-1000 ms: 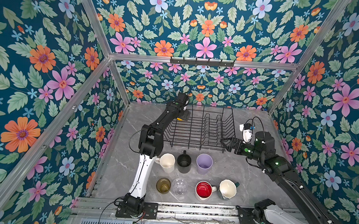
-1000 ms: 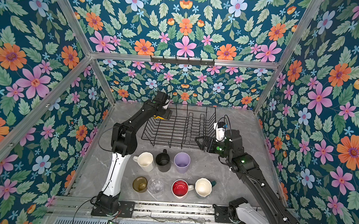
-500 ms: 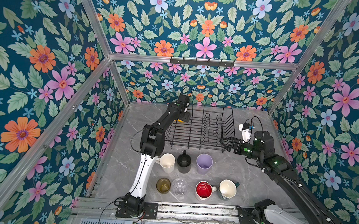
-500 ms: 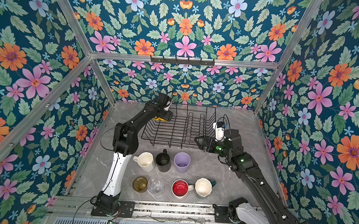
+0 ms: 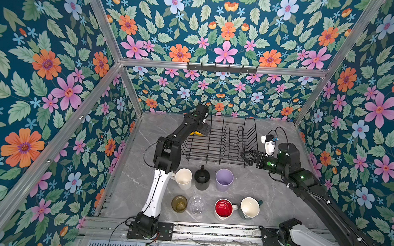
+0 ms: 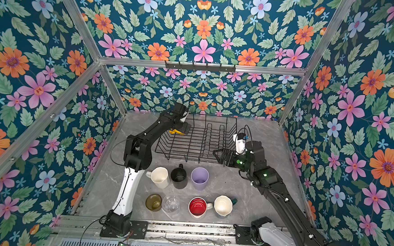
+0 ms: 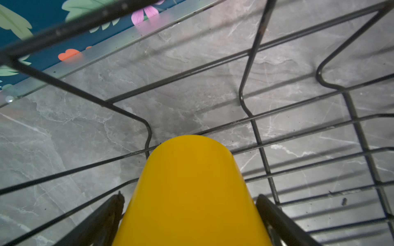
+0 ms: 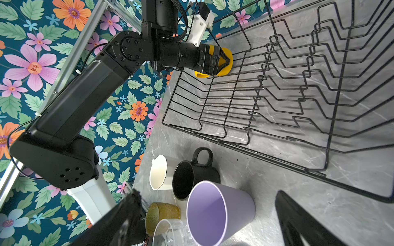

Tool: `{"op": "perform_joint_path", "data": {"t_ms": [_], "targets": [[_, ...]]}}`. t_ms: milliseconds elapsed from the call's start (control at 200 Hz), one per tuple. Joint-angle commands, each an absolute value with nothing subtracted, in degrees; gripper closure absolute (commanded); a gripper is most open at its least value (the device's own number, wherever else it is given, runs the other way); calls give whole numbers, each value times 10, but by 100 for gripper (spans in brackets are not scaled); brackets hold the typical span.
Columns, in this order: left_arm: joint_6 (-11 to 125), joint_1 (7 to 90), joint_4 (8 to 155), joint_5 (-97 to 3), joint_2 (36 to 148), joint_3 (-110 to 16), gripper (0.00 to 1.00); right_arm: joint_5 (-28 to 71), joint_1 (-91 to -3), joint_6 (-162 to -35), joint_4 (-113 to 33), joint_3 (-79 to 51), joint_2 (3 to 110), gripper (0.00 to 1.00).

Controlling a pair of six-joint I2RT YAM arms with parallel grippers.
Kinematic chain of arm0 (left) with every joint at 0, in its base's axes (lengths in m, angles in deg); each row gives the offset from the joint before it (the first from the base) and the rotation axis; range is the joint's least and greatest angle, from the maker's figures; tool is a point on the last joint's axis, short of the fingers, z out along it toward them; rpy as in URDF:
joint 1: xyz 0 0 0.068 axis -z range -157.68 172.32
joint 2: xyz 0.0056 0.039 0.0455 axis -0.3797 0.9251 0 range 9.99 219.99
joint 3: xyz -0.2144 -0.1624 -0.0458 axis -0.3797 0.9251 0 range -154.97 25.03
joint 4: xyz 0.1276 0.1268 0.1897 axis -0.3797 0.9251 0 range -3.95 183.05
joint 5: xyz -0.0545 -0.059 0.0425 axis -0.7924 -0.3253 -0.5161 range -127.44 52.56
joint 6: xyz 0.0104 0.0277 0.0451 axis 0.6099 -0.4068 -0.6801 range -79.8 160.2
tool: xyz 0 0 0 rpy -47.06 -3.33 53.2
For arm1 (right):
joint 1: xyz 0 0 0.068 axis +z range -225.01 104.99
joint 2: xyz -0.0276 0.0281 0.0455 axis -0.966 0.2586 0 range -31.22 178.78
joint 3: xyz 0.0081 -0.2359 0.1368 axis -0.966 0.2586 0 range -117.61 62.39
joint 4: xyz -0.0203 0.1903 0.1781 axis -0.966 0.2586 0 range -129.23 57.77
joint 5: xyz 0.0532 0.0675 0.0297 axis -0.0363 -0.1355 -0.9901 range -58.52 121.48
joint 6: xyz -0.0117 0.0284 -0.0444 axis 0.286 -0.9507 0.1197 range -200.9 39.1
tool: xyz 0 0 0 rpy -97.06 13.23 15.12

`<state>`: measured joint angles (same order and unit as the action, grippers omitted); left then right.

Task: Load the cups into the dish rack
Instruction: 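Lower the yellow mug with the left gripper into the rack's far corner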

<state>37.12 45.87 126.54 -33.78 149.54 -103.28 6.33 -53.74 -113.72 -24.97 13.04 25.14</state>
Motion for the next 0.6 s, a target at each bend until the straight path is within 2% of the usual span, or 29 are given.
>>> {"op": "perform_joint_path", "data": {"t_ms": [0, 185, 365, 595], "targets": [[369, 459, 1254, -335, 1485, -1027, 0, 62, -537, -1138, -257, 126, 254, 3], [366, 459, 1236, -344, 1466, -1009, 3, 63, -537, -1137, -250, 119, 263, 3], [362, 459, 1235, -350, 1467, -1010, 22, 63, -537, -1138, -247, 118, 262, 3], [365, 459, 1240, -364, 1474, -1007, 23, 65, -537, -1137, -240, 118, 262, 3]]}}
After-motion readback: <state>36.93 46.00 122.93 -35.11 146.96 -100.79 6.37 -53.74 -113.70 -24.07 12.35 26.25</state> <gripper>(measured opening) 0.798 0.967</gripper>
